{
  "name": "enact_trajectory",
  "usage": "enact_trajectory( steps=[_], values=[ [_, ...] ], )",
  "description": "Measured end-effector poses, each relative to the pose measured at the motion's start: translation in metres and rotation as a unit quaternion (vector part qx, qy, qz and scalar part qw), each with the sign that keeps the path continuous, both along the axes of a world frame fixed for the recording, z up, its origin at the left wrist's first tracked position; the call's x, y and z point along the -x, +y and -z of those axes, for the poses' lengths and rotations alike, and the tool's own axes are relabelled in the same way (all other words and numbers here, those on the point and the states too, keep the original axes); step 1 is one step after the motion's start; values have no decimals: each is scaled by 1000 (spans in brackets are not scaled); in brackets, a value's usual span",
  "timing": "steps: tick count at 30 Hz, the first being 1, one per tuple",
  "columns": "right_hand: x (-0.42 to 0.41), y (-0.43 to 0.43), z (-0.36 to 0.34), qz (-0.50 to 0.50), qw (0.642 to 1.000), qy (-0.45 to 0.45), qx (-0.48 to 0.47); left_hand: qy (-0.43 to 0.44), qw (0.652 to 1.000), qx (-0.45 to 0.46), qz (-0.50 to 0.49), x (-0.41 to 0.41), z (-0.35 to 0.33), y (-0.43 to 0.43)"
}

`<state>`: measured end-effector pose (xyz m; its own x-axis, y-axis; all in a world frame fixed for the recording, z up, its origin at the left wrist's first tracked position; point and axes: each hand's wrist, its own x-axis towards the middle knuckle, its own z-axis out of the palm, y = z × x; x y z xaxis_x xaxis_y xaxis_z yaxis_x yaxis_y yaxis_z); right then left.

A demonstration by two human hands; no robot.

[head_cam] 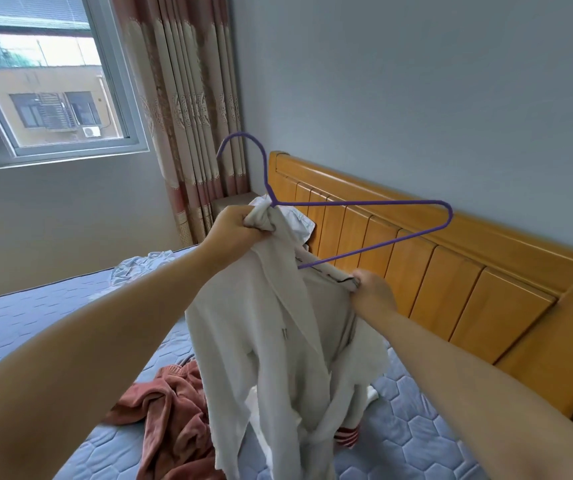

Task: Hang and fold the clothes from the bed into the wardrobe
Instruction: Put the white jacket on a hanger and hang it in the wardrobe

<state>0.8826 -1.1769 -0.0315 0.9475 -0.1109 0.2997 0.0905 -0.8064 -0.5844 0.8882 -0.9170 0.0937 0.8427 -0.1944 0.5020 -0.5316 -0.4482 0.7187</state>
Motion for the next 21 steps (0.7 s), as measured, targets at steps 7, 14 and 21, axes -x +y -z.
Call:
enact_trajectory(
  steps=[7, 14, 21],
  values=[
    [-7, -53, -4, 119, 991, 45, 49, 14, 991, -118, -66, -8, 23, 41],
    [-2, -82, -36, 191, 961, 146, 136, -9, 980, -170, -107, -5, 31, 49],
    [-10, -53, -82, 117, 969, 142, 167, -39, 946, -304, -106, 7, 39, 41]
  ],
)
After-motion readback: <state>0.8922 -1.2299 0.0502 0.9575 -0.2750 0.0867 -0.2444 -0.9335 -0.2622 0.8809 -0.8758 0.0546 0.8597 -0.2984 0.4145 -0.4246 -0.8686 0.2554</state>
